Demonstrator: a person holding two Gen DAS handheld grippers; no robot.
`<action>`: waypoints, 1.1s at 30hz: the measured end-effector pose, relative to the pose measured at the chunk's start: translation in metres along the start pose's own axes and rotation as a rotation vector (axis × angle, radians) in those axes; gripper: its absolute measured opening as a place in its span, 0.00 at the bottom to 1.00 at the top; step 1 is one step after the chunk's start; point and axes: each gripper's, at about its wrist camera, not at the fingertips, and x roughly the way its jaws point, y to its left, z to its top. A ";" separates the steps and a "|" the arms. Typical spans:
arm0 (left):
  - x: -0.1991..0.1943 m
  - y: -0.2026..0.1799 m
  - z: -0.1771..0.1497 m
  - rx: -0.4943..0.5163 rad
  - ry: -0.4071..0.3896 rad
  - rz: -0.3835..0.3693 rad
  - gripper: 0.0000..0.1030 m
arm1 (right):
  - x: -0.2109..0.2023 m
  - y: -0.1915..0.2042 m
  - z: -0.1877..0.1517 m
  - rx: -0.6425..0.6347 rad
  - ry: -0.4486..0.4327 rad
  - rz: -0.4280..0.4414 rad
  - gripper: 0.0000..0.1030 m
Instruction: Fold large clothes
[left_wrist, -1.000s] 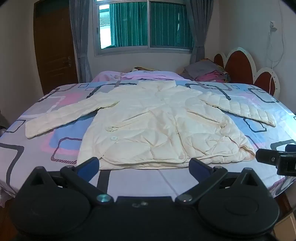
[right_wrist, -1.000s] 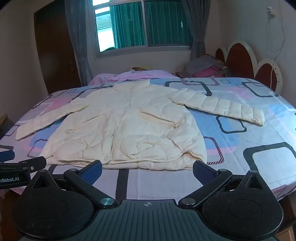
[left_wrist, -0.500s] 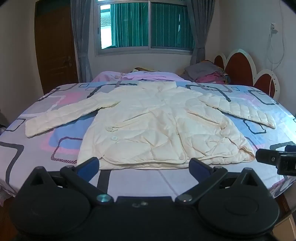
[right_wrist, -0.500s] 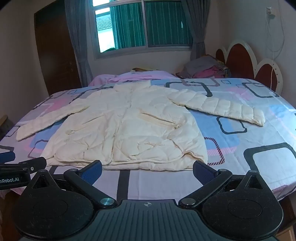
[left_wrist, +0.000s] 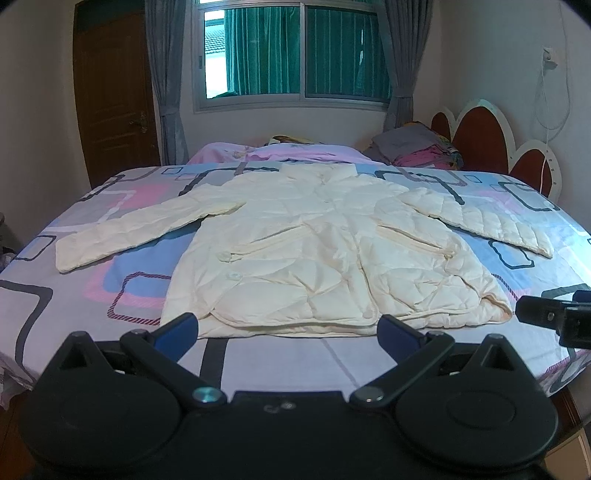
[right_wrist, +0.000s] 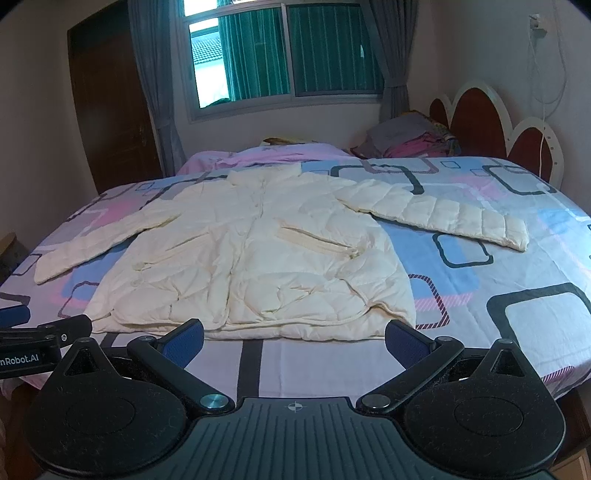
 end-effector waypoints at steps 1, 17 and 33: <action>-0.001 0.001 0.000 -0.001 -0.002 0.001 1.00 | 0.000 0.000 0.000 0.000 0.000 0.000 1.00; -0.004 0.007 -0.002 -0.009 -0.007 -0.001 1.00 | -0.006 0.007 0.001 -0.005 -0.006 0.000 1.00; -0.008 0.008 -0.004 -0.006 -0.014 0.000 1.00 | -0.007 0.008 0.001 0.000 -0.011 -0.004 1.00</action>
